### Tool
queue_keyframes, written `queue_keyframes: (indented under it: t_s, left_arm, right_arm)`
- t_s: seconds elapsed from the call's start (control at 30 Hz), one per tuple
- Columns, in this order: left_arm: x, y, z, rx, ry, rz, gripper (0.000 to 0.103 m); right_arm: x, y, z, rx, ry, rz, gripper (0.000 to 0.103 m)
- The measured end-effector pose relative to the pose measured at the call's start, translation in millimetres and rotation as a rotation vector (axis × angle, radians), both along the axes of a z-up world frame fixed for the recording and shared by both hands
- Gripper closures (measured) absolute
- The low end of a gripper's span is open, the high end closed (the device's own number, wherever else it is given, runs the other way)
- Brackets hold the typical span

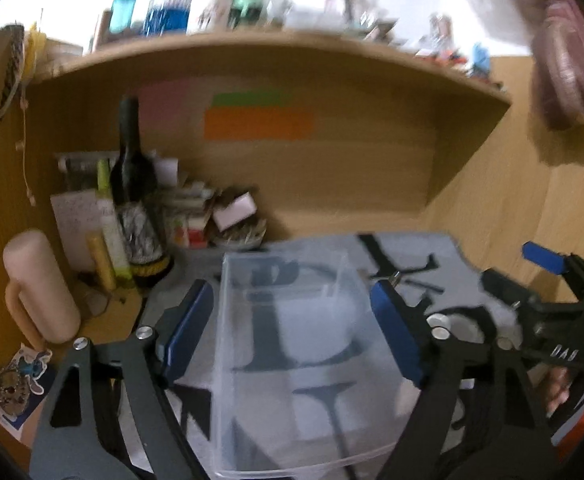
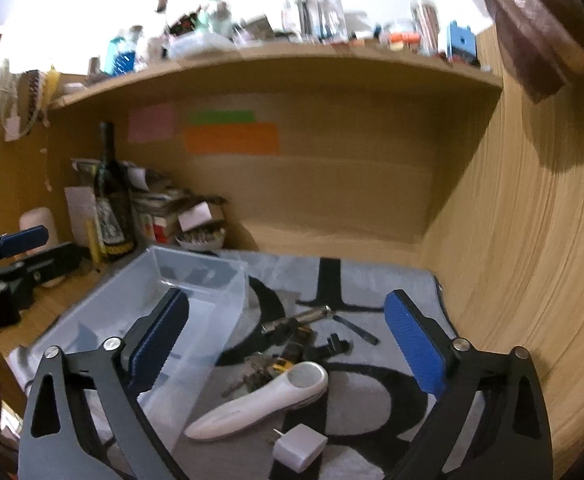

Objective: Organize rigid objects
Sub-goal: 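Grasp the clear plastic box rim with the left tool while the right tool approaches the white device, then grasp the white handheld device with the right tool and lift it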

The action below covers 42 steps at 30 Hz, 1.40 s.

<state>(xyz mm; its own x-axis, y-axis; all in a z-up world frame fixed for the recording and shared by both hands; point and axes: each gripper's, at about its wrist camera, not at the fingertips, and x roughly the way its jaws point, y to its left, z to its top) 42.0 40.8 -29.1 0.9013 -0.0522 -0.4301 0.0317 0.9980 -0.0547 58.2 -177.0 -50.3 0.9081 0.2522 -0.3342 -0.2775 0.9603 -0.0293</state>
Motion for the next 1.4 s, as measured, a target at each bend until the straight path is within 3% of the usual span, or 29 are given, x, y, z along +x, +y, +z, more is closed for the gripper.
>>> queue_keyframes:
  t_s: [0.07, 0.33, 0.5, 0.6, 0.7, 0.9, 1.07, 1.27, 1.4]
  left_arm:
    - [9.6, 9.4, -6.2, -0.013, 0.050, -0.001, 0.034]
    - [46.6, 43.1, -32.0, -0.025, 0.223, 0.017, 0.047]
    - [69.1, 62.8, -52.3, -0.100, 0.374, -0.016, 0.071]
    - [77.0, 67.1, -62.0, -0.117, 0.426, -0.020, 0.077]
    - [80.5, 66.6, -68.6, -0.111, 0.450, -0.032, 0.083]
    - [82.5, 61.2, -69.8, -0.092, 0.456, -0.064, 0.093]
    - [80.3, 59.9, -70.9, -0.068, 0.458, -0.077, 0.093]
    - [79.2, 60.3, -70.4, -0.064, 0.451, -0.077, 0.093]
    - [77.4, 62.0, -70.9, -0.080, 0.442, -0.081, 0.093]
  right_arm:
    - [10.3, -3.6, -4.7, 0.003, 0.041, -0.019, 0.012]
    - [37.7, -17.9, -24.2, -0.023, 0.154, -0.082, 0.019]
    - [55.9, -30.5, -37.2, -0.045, 0.249, -0.127, 0.030]
    - [65.7, -36.9, -47.2, -0.058, 0.324, -0.142, 0.038]
    - [75.0, -40.6, -54.5, -0.042, 0.389, -0.137, 0.045]
    - [80.9, -26.3, -62.1, -0.017, 0.479, -0.077, 0.046]
    - [88.4, -11.8, -75.6, -0.013, 0.569, -0.042, 0.046]
    - [92.8, -9.1, -82.4, 0.067, 0.662, -0.016, 0.046]
    - [98.1, -2.9, -85.2, 0.065, 0.690, -0.022, 0.045]
